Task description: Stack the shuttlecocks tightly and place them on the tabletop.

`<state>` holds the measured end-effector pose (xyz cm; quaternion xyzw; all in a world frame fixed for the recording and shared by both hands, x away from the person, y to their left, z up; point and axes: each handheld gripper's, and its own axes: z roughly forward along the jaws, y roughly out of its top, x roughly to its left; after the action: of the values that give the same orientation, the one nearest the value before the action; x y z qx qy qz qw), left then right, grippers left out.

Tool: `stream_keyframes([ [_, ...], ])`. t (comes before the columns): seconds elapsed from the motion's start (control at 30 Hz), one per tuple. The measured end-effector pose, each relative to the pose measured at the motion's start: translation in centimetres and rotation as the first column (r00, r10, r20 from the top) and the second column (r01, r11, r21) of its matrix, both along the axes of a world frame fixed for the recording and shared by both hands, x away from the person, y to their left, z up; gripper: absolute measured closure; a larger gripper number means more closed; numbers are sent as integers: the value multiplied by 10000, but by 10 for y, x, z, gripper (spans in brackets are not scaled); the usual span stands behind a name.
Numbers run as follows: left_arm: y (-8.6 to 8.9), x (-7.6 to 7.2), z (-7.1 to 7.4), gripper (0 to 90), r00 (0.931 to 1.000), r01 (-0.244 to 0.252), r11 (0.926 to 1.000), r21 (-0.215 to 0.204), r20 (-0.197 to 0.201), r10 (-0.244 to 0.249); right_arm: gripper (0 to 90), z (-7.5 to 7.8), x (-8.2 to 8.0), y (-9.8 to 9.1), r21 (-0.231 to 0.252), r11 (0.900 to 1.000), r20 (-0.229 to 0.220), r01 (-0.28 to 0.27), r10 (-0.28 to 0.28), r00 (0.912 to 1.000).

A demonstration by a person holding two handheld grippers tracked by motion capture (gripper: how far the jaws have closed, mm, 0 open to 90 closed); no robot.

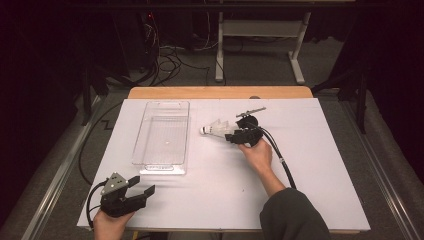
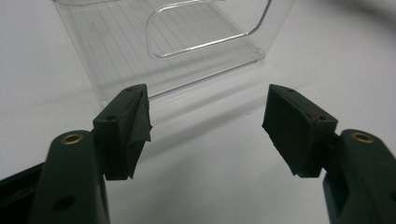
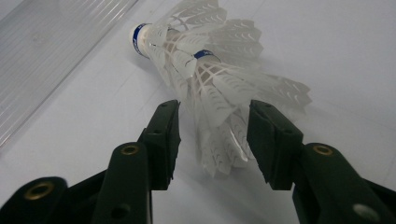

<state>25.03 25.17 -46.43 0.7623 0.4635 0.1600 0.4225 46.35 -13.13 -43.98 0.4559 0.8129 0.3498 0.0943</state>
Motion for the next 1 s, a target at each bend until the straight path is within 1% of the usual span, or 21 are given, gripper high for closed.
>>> stream_keyframes([
  [0.07,0,0,0,327,10000,12,10000,0,-13,-12,522,0,-1,2,29,10000,65,-64,64,10000],
  [0.17,0,1,0,327,10000,13,10000,11,-9,-13,504,1,-3,4,34,9998,251,-216,215,9995],
  [0.27,0,0,0,327,10000,29,10000,8,-34,-29,479,2,-3,6,93,9996,481,-253,248,9985],
  [0.43,0,0,0,327,10000,52,10000,40,5,-52,463,0,-3,9,39,9997,628,-230,227,9978],
  [0.7,0,0,0,328,10000,75,10000,51,0,-75,445,-3,-1,12,50,10000,657,-60,57,9978],
  [0.93,0,0,0,328,10000,67,10000,51,-15,-67,434,-4,-1,16,20,10000,949,-33,31,9955],
  [1.0,0,-1,0,328,10000,55,10000,41,-13,-55,433,-4,-1,17,-19,10000,971,-29,31,9953],
])
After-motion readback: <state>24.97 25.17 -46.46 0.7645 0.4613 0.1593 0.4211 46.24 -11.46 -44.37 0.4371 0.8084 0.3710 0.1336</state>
